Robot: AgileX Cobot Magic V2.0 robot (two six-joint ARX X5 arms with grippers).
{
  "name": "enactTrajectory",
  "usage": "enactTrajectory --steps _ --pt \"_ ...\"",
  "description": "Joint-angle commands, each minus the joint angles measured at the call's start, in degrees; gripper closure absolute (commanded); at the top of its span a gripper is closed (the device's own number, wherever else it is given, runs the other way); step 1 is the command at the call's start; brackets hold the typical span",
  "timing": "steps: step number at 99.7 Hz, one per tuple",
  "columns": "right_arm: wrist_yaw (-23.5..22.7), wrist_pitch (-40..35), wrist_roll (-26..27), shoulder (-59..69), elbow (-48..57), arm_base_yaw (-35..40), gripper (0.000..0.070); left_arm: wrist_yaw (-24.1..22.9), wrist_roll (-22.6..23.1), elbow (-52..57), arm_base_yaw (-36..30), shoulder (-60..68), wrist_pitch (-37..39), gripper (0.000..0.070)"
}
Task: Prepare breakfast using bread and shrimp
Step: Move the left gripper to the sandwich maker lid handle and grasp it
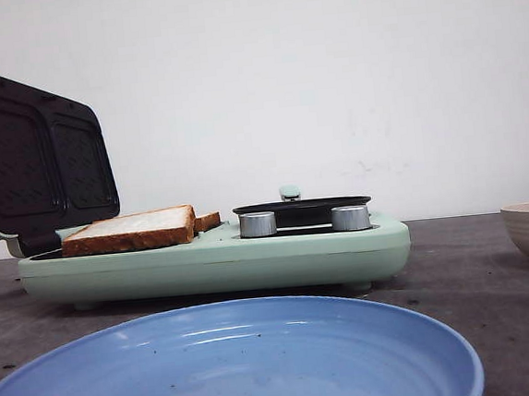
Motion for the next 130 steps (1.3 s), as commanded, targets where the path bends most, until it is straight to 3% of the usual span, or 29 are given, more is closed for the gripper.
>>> enactTrajectory --steps 1,23,35,41,53,67,97,101,117,130 --pt "0.0 0.4 0.6 0.1 0.4 0.3 0.0690 0.2 0.0 1.5 0.2 1.3 0.0 0.0257" --pt "0.1 0.4 0.7 0.1 0.4 0.3 0.0690 1.0 -0.2 1.5 0.2 2.5 0.9 0.0282" --pt "0.7 0.5 0.7 0.1 0.4 0.3 0.0690 2.3 -0.2 1.5 0.2 2.6 0.9 0.0503" --pt "1.7 0.5 0.7 0.1 0.4 0.3 0.0690 3.5 -0.2 1.5 0.1 2.6 1.2 0.0544" --pt "1.8 0.7 0.9 0.1 0.4 0.3 0.0690 3.7 -0.4 1.5 -0.4 2.7 1.3 0.0529" --pt "1.8 0.9 1.1 0.1 0.4 0.3 0.0690 3.7 -0.4 1.4 -1.4 3.0 1.3 0.0386" --pt "1.5 0.8 2.2 0.1 0.4 0.3 0.0690 3.6 -0.4 1.4 -3.0 3.2 1.5 0.0398" --pt "1.5 0.8 2.2 0.1 0.4 0.3 0.0690 3.6 -0.4 1.4 -3.0 3.2 1.5 0.0428" --pt "1.5 0.8 2.6 0.1 0.4 0.3 0.0690 3.7 -0.4 1.4 -3.3 3.2 1.4 0.0697" --pt "1.5 0.8 2.6 0.1 0.4 0.3 0.0690 3.9 -0.4 1.4 -3.8 3.2 1.5 0.0700"
